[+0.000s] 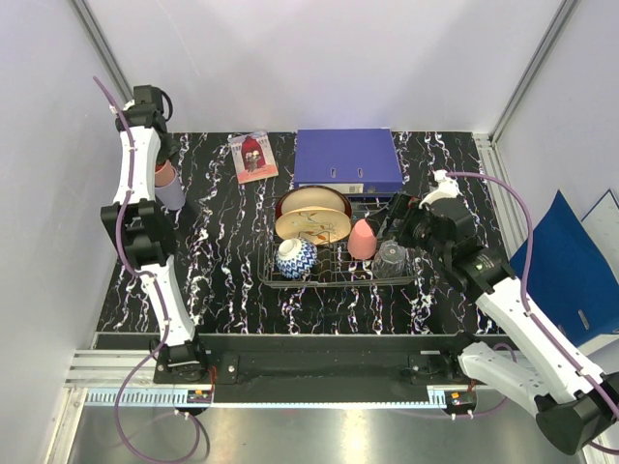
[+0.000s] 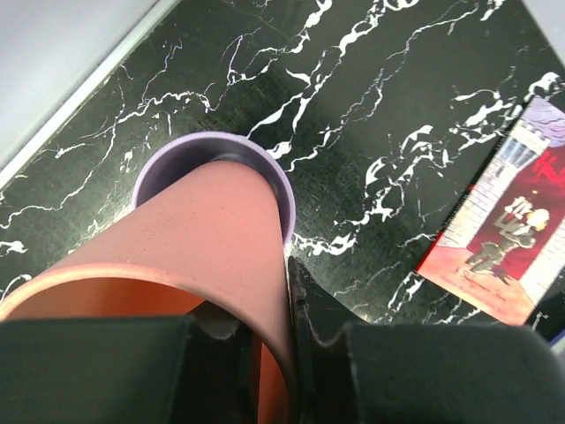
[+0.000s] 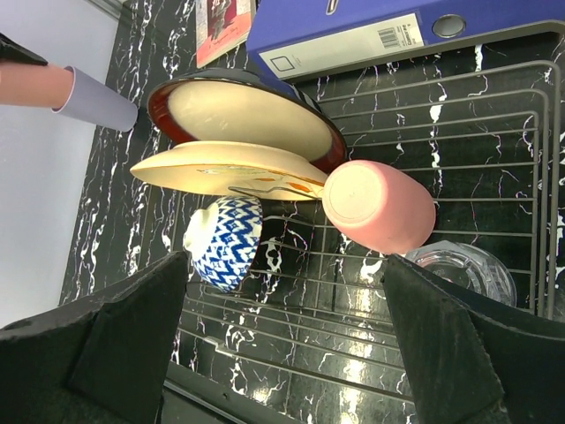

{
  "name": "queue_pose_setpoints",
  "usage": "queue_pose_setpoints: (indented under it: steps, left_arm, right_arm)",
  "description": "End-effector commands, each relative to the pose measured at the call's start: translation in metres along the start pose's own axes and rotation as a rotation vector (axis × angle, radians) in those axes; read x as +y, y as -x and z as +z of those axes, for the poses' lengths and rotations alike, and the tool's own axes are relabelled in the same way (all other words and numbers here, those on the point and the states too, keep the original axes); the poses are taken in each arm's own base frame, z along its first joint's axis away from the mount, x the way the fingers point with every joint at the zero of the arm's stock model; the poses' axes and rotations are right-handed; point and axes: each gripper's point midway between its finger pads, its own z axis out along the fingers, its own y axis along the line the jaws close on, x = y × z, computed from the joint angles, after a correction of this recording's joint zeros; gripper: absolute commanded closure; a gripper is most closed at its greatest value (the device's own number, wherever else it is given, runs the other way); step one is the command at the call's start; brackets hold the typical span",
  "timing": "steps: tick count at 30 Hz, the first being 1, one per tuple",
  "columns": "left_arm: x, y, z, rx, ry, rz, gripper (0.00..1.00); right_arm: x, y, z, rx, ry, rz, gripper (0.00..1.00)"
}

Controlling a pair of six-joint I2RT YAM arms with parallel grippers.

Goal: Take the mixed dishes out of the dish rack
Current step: Place the cup at the center of the board, then pick up the cup from the dish rack.

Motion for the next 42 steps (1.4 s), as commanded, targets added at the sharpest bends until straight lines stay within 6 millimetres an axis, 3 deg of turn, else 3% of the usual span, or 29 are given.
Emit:
queue_pose_setpoints:
  steps: [1,4,5,6,10,15,17,19,20,22,23,24,25,26,27,28,29,30,32,33,35,36,38,39,41,42]
  left_arm:
    - [-0.005,0.021,-0.002,-0.041,-0.044,-0.028,1.00]
    - [-0.006,0.022,-0.001,-0.039,-0.055,-0.030,0.88]
    - [-0.006,0.024,-0.004,-0.044,-0.059,-0.030,0.77]
    - [-0.007,0.028,-0.007,-0.055,-0.065,-0.033,0.73]
    - [-0.007,0.052,-0.033,-0.120,-0.101,-0.067,0.49]
    - [-0.008,0.074,-0.088,-0.189,-0.195,-0.133,0.28]
    - [-0.012,0.077,-0.118,-0.206,-0.249,-0.159,0.27]
    - [-0.027,0.067,-0.143,-0.202,-0.314,-0.137,0.27]
    - [-0.032,0.065,-0.167,-0.221,-0.355,-0.129,0.27]
    - [-0.056,0.041,-0.194,-0.206,-0.423,-0.063,0.27]
    - [-0.063,0.033,-0.218,-0.218,-0.468,-0.044,0.27]
    - [-0.071,0.018,-0.221,-0.208,-0.486,-0.006,0.27]
    - [-0.085,-0.004,-0.254,-0.221,-0.559,0.053,0.27]
    - [-0.095,-0.009,-0.267,-0.255,-0.603,0.066,0.27]
    - [-0.097,-0.042,-0.252,-0.205,-0.590,0.120,0.27]
    - [-0.099,-0.059,-0.283,-0.228,-0.670,0.147,0.27]
    - [-0.105,-0.066,-0.290,-0.251,-0.721,0.143,0.27]
    - [-0.098,-0.097,-0.287,-0.211,-0.740,0.173,0.27]
    - [-0.097,-0.117,-0.290,-0.202,-0.792,0.183,0.27]
    - [-0.089,-0.139,-0.273,-0.163,-0.770,0.206,0.27]
    - [-0.082,-0.150,-0.287,-0.175,-0.825,0.218,0.27]
    - [-0.074,-0.166,-0.275,-0.153,-0.810,0.238,0.27]
    - [-0.066,-0.170,-0.295,-0.188,-0.889,0.233,0.27]
    - [-0.059,-0.185,-0.285,-0.170,-0.886,0.250,0.27]
    - [-0.050,-0.188,-0.306,-0.201,-0.981,0.230,0.27]
    - [-0.043,-0.201,-0.297,-0.183,-0.982,0.242,0.28]
  right_arm:
    - [0.003,0.010,0.005,-0.043,0.011,-0.019,0.00]
    - [0.002,0.008,0.007,-0.037,0.004,-0.020,0.00]
    - [0.003,0.009,0.008,-0.036,0.006,-0.020,0.00]
    - [0.003,0.008,0.009,-0.034,0.006,-0.020,0.01]
    - [0.004,0.009,0.011,-0.034,0.011,-0.021,0.00]
    - [0.005,0.012,0.011,-0.040,0.013,-0.022,0.01]
    - [0.007,0.013,0.011,-0.042,0.016,-0.021,0.00]
    - [0.007,0.011,0.013,-0.035,0.018,-0.023,0.00]
    - [0.007,0.010,0.013,-0.029,0.020,-0.026,0.00]
    - [0.006,0.006,0.017,-0.013,0.019,-0.039,0.01]
    - [0.004,0.003,0.018,-0.003,0.015,-0.047,0.01]
    - [0.004,0.000,0.019,0.013,0.018,-0.055,0.01]
    - [0.002,-0.005,0.023,0.033,0.015,-0.075,0.02]
    - [0.002,-0.006,0.024,0.045,0.016,-0.086,0.02]
    - [-0.002,-0.011,0.025,0.069,0.000,-0.094,0.02]
    - [-0.006,-0.016,0.029,0.091,-0.021,-0.104,0.02]
    - [-0.005,-0.017,0.030,0.104,-0.026,-0.133,0.02]
    - [-0.016,-0.024,0.032,0.132,-0.074,-0.169,0.02]
    - [-0.019,-0.030,0.033,0.149,-0.113,-0.214,0.02]
    - [-0.027,-0.030,0.033,0.145,-0.158,-0.234,0.02]
    - [-0.031,-0.034,0.036,0.158,-0.188,-0.258,0.02]
    - [-0.031,-0.035,0.038,0.158,-0.192,-0.266,0.03]
    - [-0.032,-0.036,0.043,0.167,-0.203,-0.274,0.02]
    - [-0.031,-0.035,0.046,0.164,-0.207,-0.278,0.02]
    - [-0.030,-0.036,0.054,0.171,-0.215,-0.288,0.03]
    - [-0.029,-0.034,0.058,0.166,-0.220,-0.294,0.03]
